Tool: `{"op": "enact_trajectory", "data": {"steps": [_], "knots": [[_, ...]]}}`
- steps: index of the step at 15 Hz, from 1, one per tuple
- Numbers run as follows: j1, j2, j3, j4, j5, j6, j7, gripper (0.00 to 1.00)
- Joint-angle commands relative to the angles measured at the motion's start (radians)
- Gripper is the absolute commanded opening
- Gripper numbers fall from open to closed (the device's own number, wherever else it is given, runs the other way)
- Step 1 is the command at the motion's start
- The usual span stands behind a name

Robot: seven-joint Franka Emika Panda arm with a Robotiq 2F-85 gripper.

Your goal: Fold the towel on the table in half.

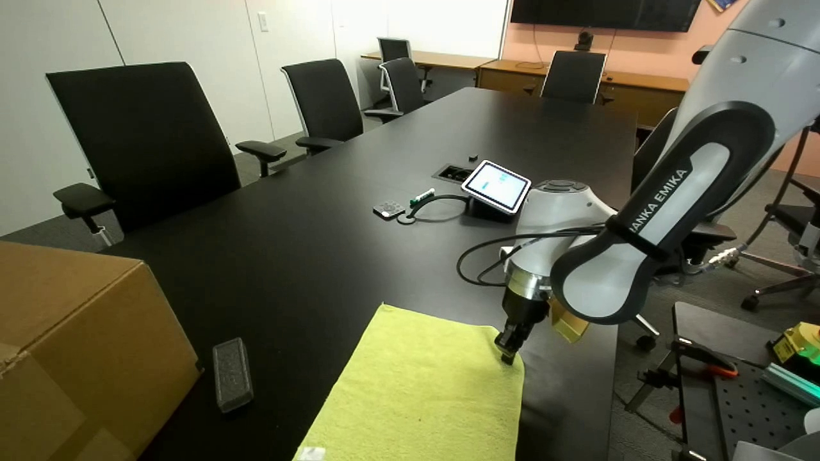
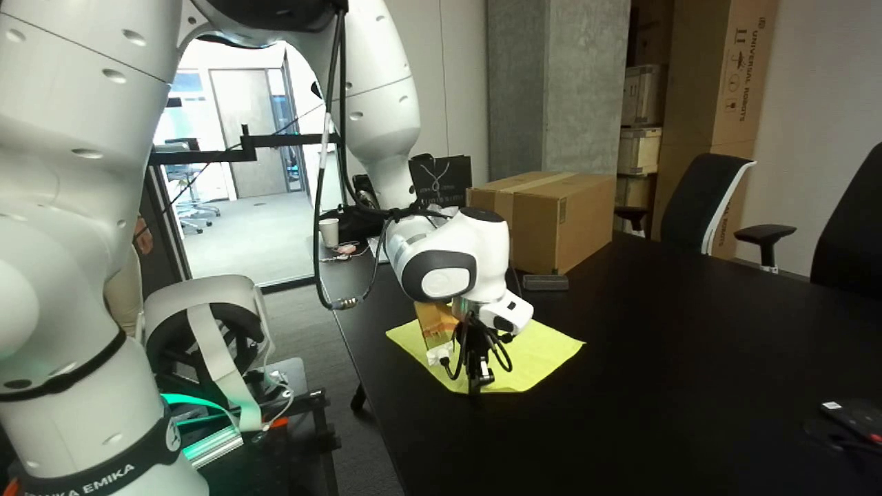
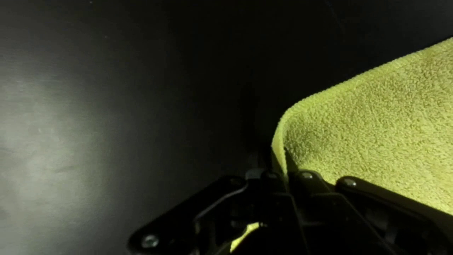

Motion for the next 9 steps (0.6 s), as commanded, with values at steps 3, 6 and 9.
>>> {"op": "enact_trajectory", "data": {"steps": [3, 6, 9], "knots": [[0.031, -0.034, -0.046, 0.008, -0.061, -0.056, 0.022, 0.06], [0.04, -0.046, -0.06, 0.013, -0.09, -0.092, 0.017, 0.06], [0.037, -0.053, -0.065, 0.047, -0.113, -0.16, 0.01, 0.02]]}}
